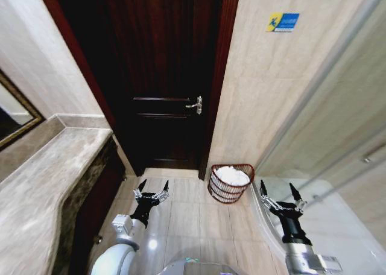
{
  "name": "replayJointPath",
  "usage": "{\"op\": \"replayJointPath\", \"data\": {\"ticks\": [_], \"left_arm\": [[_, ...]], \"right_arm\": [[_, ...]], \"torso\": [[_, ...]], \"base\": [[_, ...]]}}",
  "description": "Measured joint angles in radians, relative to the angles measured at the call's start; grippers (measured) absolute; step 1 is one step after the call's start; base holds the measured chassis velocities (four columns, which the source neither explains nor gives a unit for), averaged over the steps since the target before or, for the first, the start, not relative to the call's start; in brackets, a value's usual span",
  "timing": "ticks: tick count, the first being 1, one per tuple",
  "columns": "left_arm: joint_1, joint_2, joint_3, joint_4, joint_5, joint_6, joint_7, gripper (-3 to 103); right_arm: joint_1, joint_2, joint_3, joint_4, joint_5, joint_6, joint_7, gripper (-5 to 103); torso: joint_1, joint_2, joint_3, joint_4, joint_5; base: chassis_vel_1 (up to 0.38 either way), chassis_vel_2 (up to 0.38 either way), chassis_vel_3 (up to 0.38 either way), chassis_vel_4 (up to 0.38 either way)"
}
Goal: Discard the used towel into the hamper.
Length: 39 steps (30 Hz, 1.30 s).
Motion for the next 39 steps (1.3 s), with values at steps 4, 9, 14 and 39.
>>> {"op": "replayJointPath", "data": {"ticks": [4,9,14,39], "left_arm": [[0.0,0.0,0.0,0.0,0.0,0.0,0.0,100],[0.0,0.001,0.0,0.0,0.0,0.0,0.0,100],[-0.001,0.001,0.0,0.0,0.0,0.0,0.0,100],[0.0,0.0,0.0,0.0,0.0,0.0,0.0,100]], "right_arm": [[0.0,0.0,0.0,0.0,0.0,0.0,0.0,100],[0.0,0.0,0.0,0.0,0.0,0.0,0.0,100],[0.001,0.0,0.0,0.0,0.0,0.0,0.0,100],[0.0,0.0,0.0,0.0,0.0,0.0,0.0,100]], "torso": [[0.0,0.0,0.0,-0.0003,0.0014],[0.001,-0.001,0.001,0.0002,0.0008],[0.003,-0.001,0.001,0.0001,0.001],[0.001,0.0,0.0,0.0,0.001]], "base": [[0.165,-0.189,-0.189,0.196],[-0.006,0.006,-0.002,0.008],[-0.064,0.082,0.072,-0.101],[0.044,-0.038,-0.037,0.036]]}}
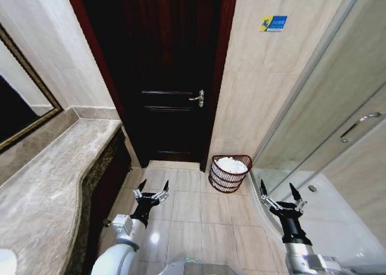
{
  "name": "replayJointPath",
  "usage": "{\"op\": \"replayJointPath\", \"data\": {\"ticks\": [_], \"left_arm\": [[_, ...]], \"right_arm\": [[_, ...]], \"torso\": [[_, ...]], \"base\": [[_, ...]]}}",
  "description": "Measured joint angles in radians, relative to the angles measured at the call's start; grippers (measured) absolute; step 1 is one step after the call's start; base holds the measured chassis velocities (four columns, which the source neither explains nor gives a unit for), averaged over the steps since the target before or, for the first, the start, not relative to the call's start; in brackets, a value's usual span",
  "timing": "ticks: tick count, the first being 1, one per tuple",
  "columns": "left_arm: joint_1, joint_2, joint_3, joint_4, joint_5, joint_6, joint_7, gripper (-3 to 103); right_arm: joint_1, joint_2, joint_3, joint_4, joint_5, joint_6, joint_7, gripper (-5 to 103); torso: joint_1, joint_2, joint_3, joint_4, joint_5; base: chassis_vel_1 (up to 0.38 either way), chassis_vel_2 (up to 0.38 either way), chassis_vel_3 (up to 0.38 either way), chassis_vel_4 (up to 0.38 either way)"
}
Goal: Discard the used towel into the hamper.
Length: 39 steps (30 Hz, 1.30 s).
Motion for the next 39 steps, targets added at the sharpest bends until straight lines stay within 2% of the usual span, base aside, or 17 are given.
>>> {"op": "replayJointPath", "data": {"ticks": [39], "left_arm": [[0.0,0.0,0.0,0.0,0.0,0.0,0.0,100]], "right_arm": [[0.0,0.0,0.0,0.0,0.0,0.0,0.0,100]], "torso": [[0.001,0.0,0.0,0.0,0.0]], "base": [[0.0,0.0,0.0,0.0]]}}
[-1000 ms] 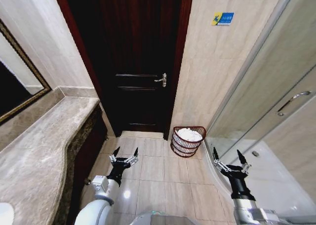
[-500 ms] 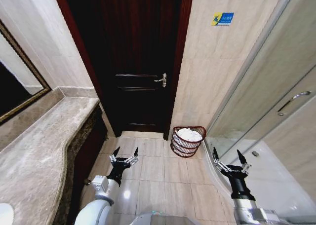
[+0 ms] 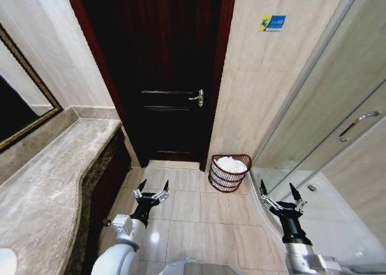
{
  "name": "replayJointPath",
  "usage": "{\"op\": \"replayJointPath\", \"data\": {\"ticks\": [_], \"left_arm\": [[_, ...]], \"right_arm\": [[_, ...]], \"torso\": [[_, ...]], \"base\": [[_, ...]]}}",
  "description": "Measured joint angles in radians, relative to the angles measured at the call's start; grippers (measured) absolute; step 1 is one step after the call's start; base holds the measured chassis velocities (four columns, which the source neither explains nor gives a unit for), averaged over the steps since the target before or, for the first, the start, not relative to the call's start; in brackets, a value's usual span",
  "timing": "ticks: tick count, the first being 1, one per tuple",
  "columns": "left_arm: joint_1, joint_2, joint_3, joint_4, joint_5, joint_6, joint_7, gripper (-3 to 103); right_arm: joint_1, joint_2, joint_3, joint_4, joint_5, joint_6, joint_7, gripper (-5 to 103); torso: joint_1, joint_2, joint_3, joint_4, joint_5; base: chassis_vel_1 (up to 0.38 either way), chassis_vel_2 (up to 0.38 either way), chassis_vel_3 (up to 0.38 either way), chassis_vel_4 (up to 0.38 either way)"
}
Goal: Discard the used towel into the hamper.
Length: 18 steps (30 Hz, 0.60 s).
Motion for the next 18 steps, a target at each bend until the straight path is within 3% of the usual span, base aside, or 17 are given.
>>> {"op": "replayJointPath", "data": {"ticks": [18], "left_arm": [[0.0,0.0,0.0,0.0,0.0,0.0,0.0,100]], "right_arm": [[0.0,0.0,0.0,0.0,0.0,0.0,0.0,100]], "torso": [[0.0,0.0,0.0,0.0,0.0]], "base": [[0.0,0.0,0.0,0.0]]}}
